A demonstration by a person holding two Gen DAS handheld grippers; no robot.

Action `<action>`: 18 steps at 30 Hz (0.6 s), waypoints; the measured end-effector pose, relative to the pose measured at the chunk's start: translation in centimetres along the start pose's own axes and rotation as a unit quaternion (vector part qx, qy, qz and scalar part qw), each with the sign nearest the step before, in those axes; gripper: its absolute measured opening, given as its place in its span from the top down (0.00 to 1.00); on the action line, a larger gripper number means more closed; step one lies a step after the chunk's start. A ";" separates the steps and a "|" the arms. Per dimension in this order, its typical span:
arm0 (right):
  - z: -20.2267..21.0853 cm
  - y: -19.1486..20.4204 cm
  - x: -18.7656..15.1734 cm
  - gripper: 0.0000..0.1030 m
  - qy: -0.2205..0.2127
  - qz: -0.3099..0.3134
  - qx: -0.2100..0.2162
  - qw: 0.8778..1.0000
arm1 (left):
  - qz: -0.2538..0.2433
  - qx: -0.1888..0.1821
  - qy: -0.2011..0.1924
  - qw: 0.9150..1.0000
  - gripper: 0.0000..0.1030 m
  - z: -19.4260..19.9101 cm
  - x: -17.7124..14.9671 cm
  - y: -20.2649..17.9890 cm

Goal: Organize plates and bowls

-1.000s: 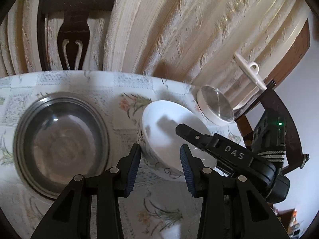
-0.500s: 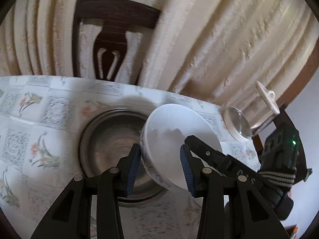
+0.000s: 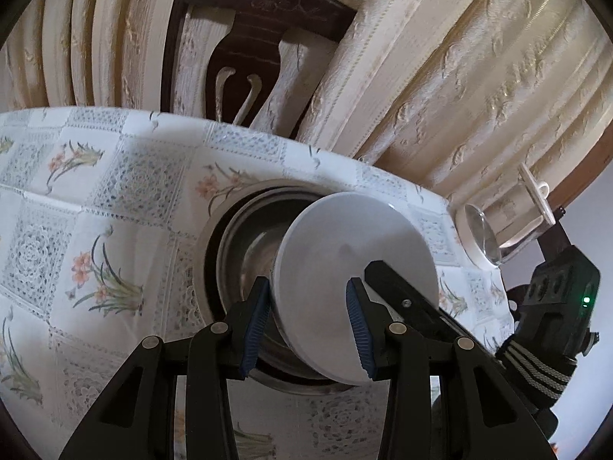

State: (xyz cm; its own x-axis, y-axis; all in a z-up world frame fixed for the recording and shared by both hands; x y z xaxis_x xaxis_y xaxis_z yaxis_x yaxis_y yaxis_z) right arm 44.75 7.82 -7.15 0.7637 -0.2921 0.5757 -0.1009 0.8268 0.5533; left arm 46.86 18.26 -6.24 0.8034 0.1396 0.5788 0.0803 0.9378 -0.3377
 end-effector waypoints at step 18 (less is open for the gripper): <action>2.8 -0.3 2.1 0.53 -0.072 -0.016 0.002 0.997 | -0.017 0.029 -0.026 0.999 0.60 0.6 0.7 0.6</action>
State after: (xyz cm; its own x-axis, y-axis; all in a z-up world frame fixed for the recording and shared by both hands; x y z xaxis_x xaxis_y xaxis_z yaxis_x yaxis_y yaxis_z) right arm 44.58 5.64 -4.40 0.6670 -0.3852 0.6377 -0.0795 0.8143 0.5749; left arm 47.13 19.11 -5.53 0.7697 0.1227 0.6265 0.0708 0.9589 -0.2749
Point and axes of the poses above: each gripper's, at about its wrist camera, not at the fingertips, and z roughly against the way its jaws point, y to its left, x to its top, the point moved 8 cm from there along -z, roughly the way its jaws point, and after that the axes turned 5 degrees about -z, right-handed, at the moved point
